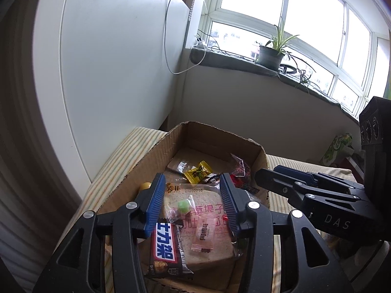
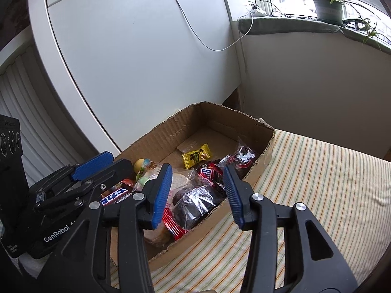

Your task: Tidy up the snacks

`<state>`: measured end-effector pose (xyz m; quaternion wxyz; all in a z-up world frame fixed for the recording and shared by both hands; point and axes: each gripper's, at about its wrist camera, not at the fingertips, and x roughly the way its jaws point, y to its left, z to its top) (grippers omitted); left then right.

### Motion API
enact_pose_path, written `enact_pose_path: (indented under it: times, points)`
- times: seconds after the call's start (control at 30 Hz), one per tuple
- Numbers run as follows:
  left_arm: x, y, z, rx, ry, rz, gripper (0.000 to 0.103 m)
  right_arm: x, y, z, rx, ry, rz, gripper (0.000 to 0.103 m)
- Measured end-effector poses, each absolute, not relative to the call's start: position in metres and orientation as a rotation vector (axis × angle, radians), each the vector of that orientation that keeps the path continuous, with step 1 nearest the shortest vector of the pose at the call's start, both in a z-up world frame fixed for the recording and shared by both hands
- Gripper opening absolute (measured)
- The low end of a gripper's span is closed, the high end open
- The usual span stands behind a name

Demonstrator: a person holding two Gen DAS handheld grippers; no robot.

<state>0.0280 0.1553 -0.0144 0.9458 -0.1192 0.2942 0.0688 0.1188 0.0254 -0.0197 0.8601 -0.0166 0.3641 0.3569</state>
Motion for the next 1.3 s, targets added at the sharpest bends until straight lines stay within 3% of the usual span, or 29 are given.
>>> enact_pose_path:
  times: [0.13, 0.23, 0.37, 0.43, 0.47, 0.5, 0.57, 0.77, 1.3]
  points:
    - [0.026, 0.153, -0.013, -0.229, 0.597, 0.153, 0.045, 0.120, 0.023, -0.020, -0.041, 0.765, 0.730, 0.047]
    - [0.025, 0.152, -0.013, -0.219, 0.602, 0.161, 0.045, 0.119, 0.022, -0.020, -0.048, 0.756, 0.713, 0.060]
    - [0.023, 0.150, -0.013, -0.205, 0.605, 0.173, 0.046, 0.116, 0.022, -0.018, -0.060, 0.745, 0.702, 0.061]
    - [0.021, 0.150, -0.012, -0.199, 0.600, 0.182, 0.056, 0.114, 0.022, -0.018, -0.079, 0.735, 0.684, 0.061]
    - [0.020, 0.150, -0.012, -0.197, 0.597, 0.188, 0.057, 0.113, 0.022, -0.018, -0.091, 0.733, 0.675, 0.066]
    - [0.019, 0.149, -0.011, -0.192, 0.596, 0.195, 0.059, 0.112, 0.022, -0.018, -0.102, 0.730, 0.668, 0.077]
    - [0.017, 0.147, -0.012, -0.180, 0.601, 0.200, 0.064, 0.106, 0.021, -0.017, -0.119, 0.708, 0.662, 0.083]
    - [0.008, 0.142, -0.007, -0.169, 0.580, 0.222, 0.079, 0.091, 0.012, -0.011, -0.184, 0.649, 0.605, 0.086]
    - [-0.019, 0.123, -0.006, -0.143, 0.561, 0.240, 0.080, 0.065, -0.036, 0.000, -0.113, 0.611, 0.578, 0.090]
